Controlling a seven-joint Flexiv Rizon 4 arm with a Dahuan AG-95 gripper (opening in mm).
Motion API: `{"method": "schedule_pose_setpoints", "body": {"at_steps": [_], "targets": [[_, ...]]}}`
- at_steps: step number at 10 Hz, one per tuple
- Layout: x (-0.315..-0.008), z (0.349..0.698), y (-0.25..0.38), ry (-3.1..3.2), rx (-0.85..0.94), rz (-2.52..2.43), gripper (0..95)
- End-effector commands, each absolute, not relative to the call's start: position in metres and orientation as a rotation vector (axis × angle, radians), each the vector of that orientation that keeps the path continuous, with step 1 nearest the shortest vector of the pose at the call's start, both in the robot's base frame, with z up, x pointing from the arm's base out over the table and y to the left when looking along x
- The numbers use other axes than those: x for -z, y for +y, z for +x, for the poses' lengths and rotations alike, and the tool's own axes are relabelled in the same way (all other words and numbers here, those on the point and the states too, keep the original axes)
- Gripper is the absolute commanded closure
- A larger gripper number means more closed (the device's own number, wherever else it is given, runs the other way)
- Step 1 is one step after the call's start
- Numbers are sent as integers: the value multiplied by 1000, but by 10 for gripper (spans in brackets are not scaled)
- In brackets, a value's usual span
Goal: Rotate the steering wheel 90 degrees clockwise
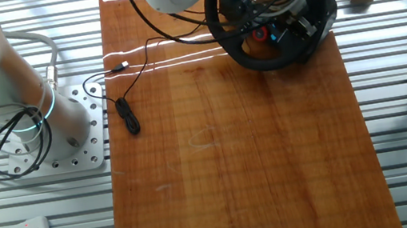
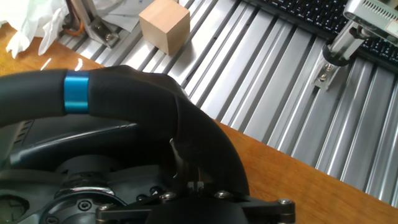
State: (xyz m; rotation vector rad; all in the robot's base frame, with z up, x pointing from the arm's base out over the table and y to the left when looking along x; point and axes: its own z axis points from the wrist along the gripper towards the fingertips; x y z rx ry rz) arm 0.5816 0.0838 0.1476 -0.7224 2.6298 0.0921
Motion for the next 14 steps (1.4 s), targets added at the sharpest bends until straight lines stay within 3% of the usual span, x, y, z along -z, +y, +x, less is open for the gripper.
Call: {"method": "schedule_pose_setpoints", "body": {"at_steps": [1,14], "targets": [[-147,581,83,2632,-93,-722,950],[-130,573,74,2653,-95,-742,950]]}}
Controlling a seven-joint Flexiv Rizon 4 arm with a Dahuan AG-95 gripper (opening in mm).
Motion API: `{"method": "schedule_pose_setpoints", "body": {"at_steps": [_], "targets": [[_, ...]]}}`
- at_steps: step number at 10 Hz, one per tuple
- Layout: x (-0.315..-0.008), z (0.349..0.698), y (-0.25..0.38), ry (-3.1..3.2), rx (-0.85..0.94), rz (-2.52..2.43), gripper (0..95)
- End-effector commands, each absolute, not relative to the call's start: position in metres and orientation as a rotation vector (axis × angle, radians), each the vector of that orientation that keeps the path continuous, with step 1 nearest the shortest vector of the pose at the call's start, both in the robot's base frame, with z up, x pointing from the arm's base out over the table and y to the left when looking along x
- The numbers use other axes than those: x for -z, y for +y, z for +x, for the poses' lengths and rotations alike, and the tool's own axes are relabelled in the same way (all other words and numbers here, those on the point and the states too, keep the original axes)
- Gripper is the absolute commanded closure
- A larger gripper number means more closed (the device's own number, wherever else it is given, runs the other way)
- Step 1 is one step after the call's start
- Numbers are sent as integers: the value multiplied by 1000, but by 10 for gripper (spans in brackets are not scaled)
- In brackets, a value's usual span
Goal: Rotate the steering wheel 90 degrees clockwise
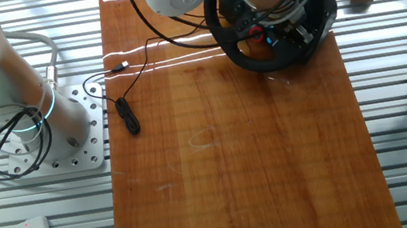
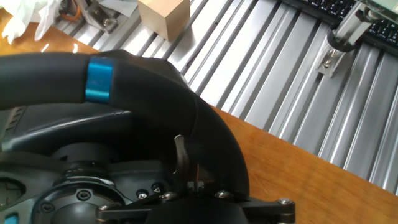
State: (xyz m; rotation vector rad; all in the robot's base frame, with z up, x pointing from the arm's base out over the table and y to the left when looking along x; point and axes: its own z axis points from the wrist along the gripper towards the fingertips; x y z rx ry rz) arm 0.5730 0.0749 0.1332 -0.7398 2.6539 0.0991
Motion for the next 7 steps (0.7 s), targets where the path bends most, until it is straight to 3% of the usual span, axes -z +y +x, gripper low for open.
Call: {"method": "schedule_pose_setpoints", "body": {"at_steps": [1,7], "targets": [[-128,573,73,2652,-95,-745,950],[-121,571,71,2672,-102,-751,950]]}}
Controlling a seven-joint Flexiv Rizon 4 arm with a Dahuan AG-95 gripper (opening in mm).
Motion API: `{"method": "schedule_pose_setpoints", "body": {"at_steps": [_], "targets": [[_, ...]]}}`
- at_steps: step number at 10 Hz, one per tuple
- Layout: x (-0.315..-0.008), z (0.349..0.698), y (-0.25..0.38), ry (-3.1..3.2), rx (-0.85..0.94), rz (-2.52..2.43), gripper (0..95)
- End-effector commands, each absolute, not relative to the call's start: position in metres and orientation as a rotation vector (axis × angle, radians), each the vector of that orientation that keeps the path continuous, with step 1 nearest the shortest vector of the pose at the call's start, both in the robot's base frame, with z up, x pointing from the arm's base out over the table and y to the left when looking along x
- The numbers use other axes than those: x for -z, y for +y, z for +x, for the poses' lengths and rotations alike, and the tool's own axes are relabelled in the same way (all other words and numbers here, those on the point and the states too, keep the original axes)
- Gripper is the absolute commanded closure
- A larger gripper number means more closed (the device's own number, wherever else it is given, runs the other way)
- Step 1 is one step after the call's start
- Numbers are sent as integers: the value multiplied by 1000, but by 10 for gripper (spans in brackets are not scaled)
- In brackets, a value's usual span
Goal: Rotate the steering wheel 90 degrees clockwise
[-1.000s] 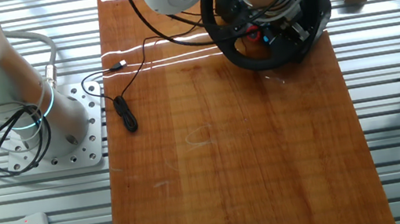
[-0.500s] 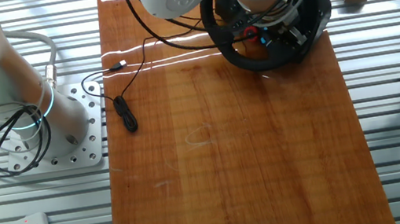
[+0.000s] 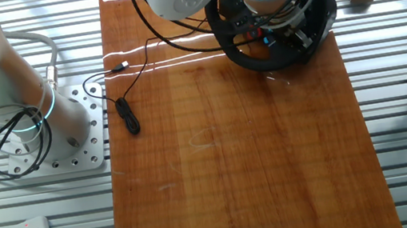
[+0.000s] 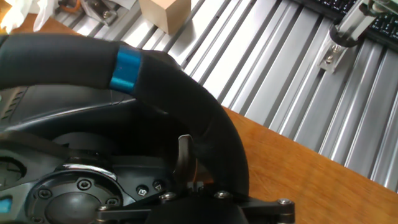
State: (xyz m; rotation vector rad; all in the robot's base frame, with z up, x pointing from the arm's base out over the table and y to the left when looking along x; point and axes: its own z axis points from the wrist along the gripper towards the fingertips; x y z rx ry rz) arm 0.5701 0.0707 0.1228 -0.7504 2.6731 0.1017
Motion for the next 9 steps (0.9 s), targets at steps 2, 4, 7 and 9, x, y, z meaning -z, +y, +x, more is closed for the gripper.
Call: {"method": "schedule_pose_setpoints", "body": {"at_steps": [2,4,7,9], "targets": [[-115,568,69,2671,-104,-755,950],[-111,567,68,2671,-111,-752,950],[-109,566,67,2657,-113,-743,950],[-108,566,67,2642,-113,-737,950]]}}
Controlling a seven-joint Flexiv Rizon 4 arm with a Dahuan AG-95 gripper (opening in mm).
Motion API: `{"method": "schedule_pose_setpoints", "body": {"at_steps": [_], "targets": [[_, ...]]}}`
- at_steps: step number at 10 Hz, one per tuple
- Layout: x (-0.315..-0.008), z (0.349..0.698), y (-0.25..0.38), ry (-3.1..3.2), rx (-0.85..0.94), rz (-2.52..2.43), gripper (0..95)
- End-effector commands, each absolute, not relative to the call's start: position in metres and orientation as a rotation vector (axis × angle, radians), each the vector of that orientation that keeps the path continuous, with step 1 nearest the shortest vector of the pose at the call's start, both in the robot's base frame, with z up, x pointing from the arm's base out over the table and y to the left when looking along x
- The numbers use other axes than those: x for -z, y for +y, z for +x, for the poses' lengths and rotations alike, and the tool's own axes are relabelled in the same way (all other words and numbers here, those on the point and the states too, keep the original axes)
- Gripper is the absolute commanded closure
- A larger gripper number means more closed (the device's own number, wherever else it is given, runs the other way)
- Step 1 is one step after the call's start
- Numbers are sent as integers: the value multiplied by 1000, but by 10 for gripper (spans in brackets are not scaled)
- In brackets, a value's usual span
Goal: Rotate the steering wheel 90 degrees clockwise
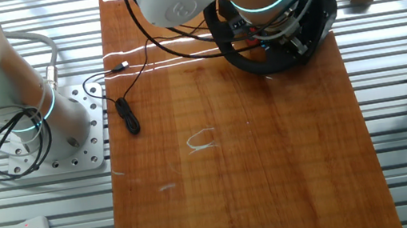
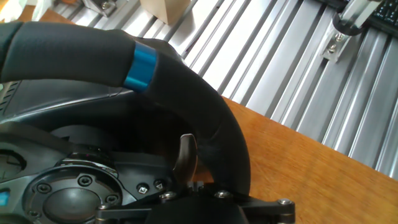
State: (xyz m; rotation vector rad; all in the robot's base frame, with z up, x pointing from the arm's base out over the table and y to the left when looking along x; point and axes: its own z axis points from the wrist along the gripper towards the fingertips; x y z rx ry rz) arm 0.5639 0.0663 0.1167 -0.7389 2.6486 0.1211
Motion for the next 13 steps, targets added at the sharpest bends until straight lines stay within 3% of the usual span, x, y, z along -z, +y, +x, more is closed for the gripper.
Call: {"method": "schedule_pose_setpoints", "body": {"at_steps": [1,13], "targets": [[-108,567,67,2639,-114,-735,950],[-119,563,65,2636,-111,-746,950]]}}
